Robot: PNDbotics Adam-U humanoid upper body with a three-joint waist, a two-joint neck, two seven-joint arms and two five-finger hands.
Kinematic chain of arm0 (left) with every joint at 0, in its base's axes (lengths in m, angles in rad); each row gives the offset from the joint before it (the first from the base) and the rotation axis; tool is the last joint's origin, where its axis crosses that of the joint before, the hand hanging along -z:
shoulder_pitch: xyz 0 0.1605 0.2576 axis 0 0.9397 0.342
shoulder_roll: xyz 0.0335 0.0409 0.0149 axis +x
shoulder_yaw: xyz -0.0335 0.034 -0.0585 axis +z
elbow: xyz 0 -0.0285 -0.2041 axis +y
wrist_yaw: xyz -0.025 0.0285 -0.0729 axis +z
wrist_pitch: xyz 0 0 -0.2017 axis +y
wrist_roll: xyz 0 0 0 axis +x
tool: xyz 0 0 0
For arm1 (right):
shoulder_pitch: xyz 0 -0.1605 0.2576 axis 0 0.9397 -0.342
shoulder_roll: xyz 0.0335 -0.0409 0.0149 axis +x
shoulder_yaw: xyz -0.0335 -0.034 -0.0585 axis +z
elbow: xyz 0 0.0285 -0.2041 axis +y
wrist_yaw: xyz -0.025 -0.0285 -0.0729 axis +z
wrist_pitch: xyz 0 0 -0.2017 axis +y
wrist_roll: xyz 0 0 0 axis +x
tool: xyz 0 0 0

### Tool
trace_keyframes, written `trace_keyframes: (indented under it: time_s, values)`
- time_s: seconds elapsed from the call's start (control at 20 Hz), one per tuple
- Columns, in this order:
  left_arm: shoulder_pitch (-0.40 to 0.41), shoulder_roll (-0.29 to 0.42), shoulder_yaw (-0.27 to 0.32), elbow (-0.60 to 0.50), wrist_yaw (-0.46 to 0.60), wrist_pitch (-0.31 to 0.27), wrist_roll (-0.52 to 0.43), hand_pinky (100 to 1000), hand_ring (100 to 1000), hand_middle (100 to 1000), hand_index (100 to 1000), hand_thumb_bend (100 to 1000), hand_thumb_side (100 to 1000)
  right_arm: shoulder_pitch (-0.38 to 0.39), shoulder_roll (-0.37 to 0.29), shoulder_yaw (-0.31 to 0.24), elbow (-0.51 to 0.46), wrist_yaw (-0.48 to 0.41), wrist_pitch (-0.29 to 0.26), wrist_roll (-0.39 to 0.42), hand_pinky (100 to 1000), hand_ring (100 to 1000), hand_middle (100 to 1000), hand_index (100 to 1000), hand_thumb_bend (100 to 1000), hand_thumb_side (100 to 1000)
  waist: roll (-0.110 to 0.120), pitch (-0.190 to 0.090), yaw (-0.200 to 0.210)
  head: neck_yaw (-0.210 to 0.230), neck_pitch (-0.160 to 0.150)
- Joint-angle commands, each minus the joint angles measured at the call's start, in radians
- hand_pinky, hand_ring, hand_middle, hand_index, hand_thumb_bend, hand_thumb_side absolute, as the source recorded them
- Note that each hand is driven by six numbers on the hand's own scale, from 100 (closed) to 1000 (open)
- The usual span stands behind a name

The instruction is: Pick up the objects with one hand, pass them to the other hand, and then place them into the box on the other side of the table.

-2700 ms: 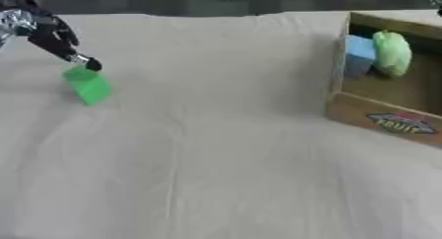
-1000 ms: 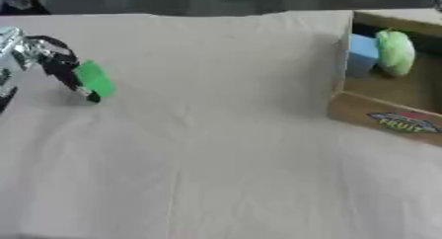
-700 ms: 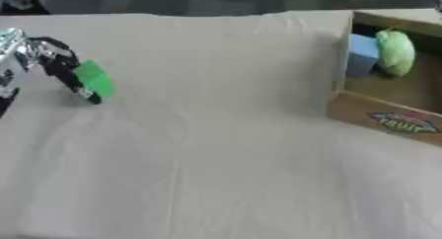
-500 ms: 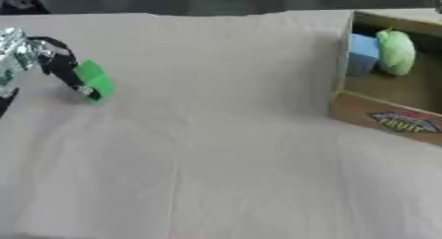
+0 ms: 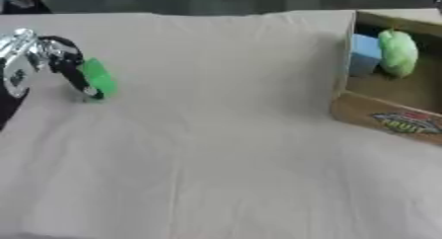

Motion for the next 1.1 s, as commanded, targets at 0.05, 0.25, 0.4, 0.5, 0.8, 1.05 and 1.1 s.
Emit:
trace_keyframes:
  time_s: [0.05,0.25,0.4,0.5,0.8,1.05,1.1]
  values:
    - [-0.023,0.014,0.007,-0.009,-0.008,0.010,-0.025,849,813,685,624,461,192,-0.009,-0.020,-0.008,-0.012,0.004,-0.003,0.002,998,1000,867,977,100,505,-0.005,-0.015,0.003,0.003,0.003]
    - [-0.022,0.019,0.007,-0.029,0.000,0.011,-0.031,842,798,671,603,402,132,-0.010,-0.022,-0.009,-0.012,0.003,-0.005,0.003,998,999,867,977,100,503,-0.005,-0.017,0.005,0.002,0.003]
    - [-0.021,0.026,0.004,-0.060,0.013,0.020,-0.032,835,783,657,589,367,108,-0.009,-0.023,-0.010,-0.014,0.000,-0.006,0.002,998,999,867,977,100,500,-0.007,-0.019,0.006,0.002,0.004]
    - [-0.021,0.031,0.000,-0.082,0.023,0.029,-0.034,832,779,652,580,357,107,-0.009,-0.024,-0.011,-0.014,-0.001,-0.007,0.001,998,999,867,977,100,500,-0.007,-0.020,0.007,0.004,0.005]
    - [-0.019,0.042,-0.011,-0.123,0.038,0.055,-0.041,825,770,639,565,349,103,-0.007,-0.025,-0.012,-0.014,-0.003,-0.007,-0.001,997,999,867,976,100,500,-0.008,-0.022,0.009,0.015,0.001]
    - [-0.017,0.058,-0.007,-0.167,0.059,0.072,-0.040,820,764,631,563,317,101,-0.005,-0.026,-0.013,-0.013,-0.002,-0.007,-0.003,997,999,868,976,100,499,-0.008,-0.023,0.010,0.014,0.002]
    - [-0.015,0.064,-0.005,-0.182,0.067,0.075,-0.039,816,760,627,560,297,100,-0.005,-0.026,-0.013,-0.013,-0.001,-0.007,-0.003,997,999,868,976,100,498,-0.008,-0.023,0.010,0.013,0.002]
